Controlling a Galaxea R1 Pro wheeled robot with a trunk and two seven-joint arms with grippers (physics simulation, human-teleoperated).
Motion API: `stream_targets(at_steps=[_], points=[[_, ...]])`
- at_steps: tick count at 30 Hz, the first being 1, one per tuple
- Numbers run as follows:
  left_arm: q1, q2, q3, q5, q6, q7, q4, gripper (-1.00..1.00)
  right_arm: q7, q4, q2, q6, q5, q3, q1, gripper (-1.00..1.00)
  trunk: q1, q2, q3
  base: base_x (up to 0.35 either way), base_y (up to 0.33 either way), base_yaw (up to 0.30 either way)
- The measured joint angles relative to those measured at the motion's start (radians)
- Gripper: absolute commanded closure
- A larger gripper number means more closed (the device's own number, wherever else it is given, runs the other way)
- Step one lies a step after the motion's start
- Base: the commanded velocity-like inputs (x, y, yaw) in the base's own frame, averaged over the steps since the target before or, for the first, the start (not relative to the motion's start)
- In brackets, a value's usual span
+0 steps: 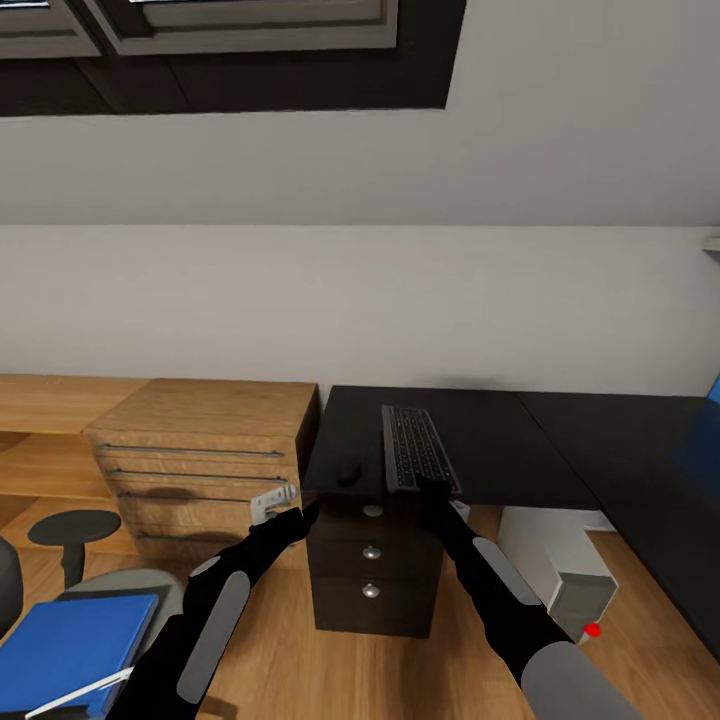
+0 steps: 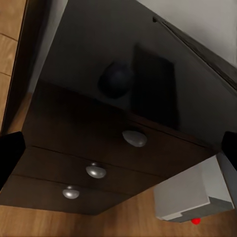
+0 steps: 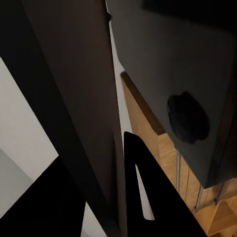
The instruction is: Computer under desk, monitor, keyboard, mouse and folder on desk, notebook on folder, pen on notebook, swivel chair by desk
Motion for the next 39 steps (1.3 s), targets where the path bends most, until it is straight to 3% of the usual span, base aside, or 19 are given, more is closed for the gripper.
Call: stream_targets(at_steps=[39], points=[[0.000, 0.000, 0.000, -0.001, 0.000, 0.000, 0.000, -1.00, 0.019, -0.024, 0.001, -0.003, 0.003, 0.006, 0.000, 1.00, 0.149, -0.273, -0.122, 0.000, 0.000, 0.000]])
